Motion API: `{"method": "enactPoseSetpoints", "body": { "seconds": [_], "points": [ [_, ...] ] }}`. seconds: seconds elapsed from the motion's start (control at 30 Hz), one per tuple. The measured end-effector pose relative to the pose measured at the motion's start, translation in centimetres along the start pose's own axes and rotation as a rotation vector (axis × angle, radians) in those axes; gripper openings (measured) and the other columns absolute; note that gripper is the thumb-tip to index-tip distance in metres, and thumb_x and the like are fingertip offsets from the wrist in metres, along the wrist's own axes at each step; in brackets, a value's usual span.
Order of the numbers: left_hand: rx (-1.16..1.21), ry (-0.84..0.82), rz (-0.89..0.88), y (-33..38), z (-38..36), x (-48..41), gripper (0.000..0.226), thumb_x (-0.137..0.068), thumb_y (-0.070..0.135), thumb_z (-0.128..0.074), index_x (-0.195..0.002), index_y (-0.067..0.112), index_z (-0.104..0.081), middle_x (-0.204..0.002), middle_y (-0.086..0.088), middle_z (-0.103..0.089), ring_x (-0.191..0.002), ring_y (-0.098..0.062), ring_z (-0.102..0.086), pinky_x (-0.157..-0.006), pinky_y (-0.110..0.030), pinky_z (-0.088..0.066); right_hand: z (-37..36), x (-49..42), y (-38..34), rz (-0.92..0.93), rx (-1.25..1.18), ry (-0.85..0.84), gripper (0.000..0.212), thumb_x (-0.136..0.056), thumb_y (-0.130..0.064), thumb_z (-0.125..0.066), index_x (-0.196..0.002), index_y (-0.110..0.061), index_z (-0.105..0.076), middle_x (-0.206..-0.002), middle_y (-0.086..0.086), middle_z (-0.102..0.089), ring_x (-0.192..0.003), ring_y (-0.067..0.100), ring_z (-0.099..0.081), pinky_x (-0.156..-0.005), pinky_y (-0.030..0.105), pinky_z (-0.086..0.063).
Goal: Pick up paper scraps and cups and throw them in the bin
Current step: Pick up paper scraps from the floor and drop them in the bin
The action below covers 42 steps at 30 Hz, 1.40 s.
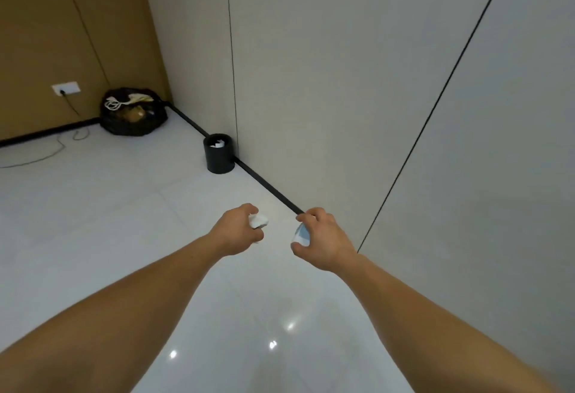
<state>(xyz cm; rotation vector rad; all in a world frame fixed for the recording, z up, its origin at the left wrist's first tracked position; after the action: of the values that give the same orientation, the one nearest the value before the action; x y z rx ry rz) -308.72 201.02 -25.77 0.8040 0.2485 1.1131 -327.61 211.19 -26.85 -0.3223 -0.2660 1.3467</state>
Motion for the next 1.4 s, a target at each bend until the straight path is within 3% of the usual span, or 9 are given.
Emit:
{"method": "enactPoseSetpoints", "body": {
  "seconds": [0.13, 0.37, 0.67, 0.77, 1.03, 1.4],
  "points": [
    [0.048, 0.089, 0.091, -1.8, 3.1, -3.4, 0.054, -0.081, 0.023, -0.068, -0.131, 0.023, -0.048, -0.112, -0.004, -0.054, -0.081, -0.019, -0.062, -0.055, -0.022, -0.048, -0.5, -6.9, -1.5, 0.092, 0.005, -0.064, 0.065, -0.084, -0.046, -0.064, -0.142, -0.023, -0.042, -0.143, -0.004, -0.034, -0.129, 0.019, -0.035, -0.100, 0.033, -0.042],
    [0.099, 0.164, 0.209, -7.6, 9.0, -11.5, 0.055, -0.082, 0.022, -0.066, -0.133, 0.020, -0.046, -0.117, -0.009, -0.057, -0.086, -0.025, -0.065, -0.071, -0.034, -0.058, -3.7, -19.3, -6.6, 0.218, 0.025, -0.144, 0.065, -0.085, -0.046, -0.062, -0.142, -0.024, -0.041, -0.144, -0.004, -0.032, -0.129, 0.019, -0.034, -0.099, 0.036, -0.045],
    [0.132, 0.163, 0.210, -14.0, 19.4, -26.1, 0.055, -0.083, 0.020, -0.066, -0.134, 0.020, -0.045, -0.119, -0.008, -0.055, -0.091, -0.025, -0.062, -0.067, -0.030, -0.054, -6.2, -36.6, -13.2, 0.210, 0.037, -0.116, 0.065, -0.084, -0.047, -0.063, -0.142, -0.025, -0.042, -0.144, -0.007, -0.032, -0.130, 0.017, -0.034, -0.101, 0.032, -0.041],
    [0.134, 0.174, 0.221, -15.4, 22.4, -30.7, 0.054, -0.083, 0.020, -0.065, -0.133, 0.020, -0.045, -0.118, -0.009, -0.056, -0.092, -0.027, -0.063, -0.074, -0.036, -0.057, -6.9, -41.6, -14.7, 0.200, 0.013, -0.114, 0.066, -0.084, -0.047, -0.063, -0.142, -0.025, -0.042, -0.143, -0.007, -0.033, -0.129, 0.016, -0.034, -0.101, 0.031, -0.041],
    [0.052, 0.147, 0.208, -16.6, 26.9, -45.5, 0.054, -0.083, 0.023, -0.065, -0.133, 0.021, -0.045, -0.115, -0.007, -0.057, -0.091, -0.026, -0.063, -0.072, -0.033, -0.055, -8.8, -57.8, -14.8, 0.192, 0.000, -0.118, 0.066, -0.084, -0.048, -0.062, -0.143, -0.026, -0.041, -0.145, -0.006, -0.032, -0.131, 0.018, -0.034, -0.103, 0.031, -0.039],
    [0.049, 0.173, 0.257, -17.3, 34.2, -65.4, 0.050, -0.084, 0.023, -0.065, -0.130, 0.020, -0.047, -0.113, -0.007, -0.058, -0.092, -0.027, -0.063, -0.080, -0.038, -0.055, -8.4, -81.4, -14.4, 0.227, -0.026, -0.160, 0.069, -0.084, -0.048, -0.063, -0.145, -0.025, -0.040, -0.146, -0.006, -0.031, -0.131, 0.017, -0.033, -0.102, 0.034, -0.041]
  ]
}}
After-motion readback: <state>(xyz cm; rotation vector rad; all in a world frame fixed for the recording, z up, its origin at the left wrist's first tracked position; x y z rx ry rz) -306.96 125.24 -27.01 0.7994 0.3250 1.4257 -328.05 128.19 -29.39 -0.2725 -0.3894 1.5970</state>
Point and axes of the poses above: each hand's wrist, its own x-axis away from the middle knuckle, its own z-axis out of the back of the hand, y = z × x, the point moved 1 cm from there along -x, towards the middle knuckle
